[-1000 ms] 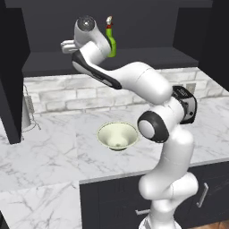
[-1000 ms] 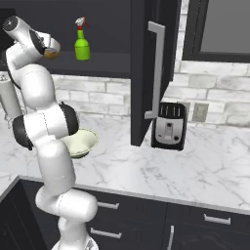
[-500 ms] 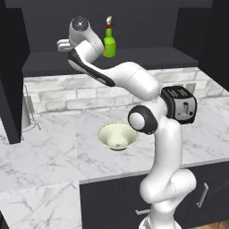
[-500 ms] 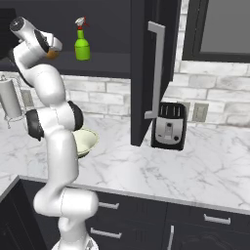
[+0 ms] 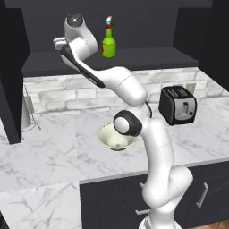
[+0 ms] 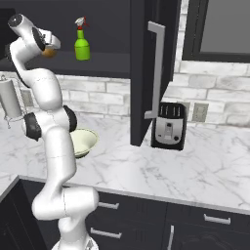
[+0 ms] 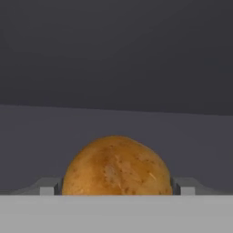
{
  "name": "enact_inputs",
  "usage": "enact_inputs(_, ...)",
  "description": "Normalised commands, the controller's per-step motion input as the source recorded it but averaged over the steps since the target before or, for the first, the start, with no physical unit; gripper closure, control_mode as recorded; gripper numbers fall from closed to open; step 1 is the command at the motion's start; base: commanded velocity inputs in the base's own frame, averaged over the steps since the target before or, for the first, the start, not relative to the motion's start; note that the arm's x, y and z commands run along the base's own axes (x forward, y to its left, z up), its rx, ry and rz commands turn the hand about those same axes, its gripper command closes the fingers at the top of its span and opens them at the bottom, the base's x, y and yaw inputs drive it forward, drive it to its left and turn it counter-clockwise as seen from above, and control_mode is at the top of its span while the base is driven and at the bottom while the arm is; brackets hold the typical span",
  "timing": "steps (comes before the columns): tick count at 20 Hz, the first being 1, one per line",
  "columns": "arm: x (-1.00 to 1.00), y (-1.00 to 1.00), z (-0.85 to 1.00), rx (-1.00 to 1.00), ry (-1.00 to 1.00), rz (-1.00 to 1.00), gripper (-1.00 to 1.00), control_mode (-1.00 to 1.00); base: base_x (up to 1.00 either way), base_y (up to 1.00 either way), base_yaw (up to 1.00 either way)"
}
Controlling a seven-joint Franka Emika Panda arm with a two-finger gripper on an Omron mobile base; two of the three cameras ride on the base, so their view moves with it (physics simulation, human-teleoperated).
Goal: Pick the potato from the cabinet and place it in the bowl. Then pick the bowl and place it in the sink. Then turn on the sink facuet.
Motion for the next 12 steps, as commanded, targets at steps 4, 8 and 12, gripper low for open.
enact_inputs(4,-0.09,0.0,0.0,0.0,0.0,0.0,1.0,-1.0,0.0,0.0,0.0)
enact_inputs(8,-0.7,-0.08,0.0,0.0,-0.02,0.0,1.0,-1.0,0.0,0.0,0.0)
enact_inputs(12,-1.0,-0.29,-0.01,-0.01,-0.08,0.0,1.0,-1.0,0.0,0.0,0.0)
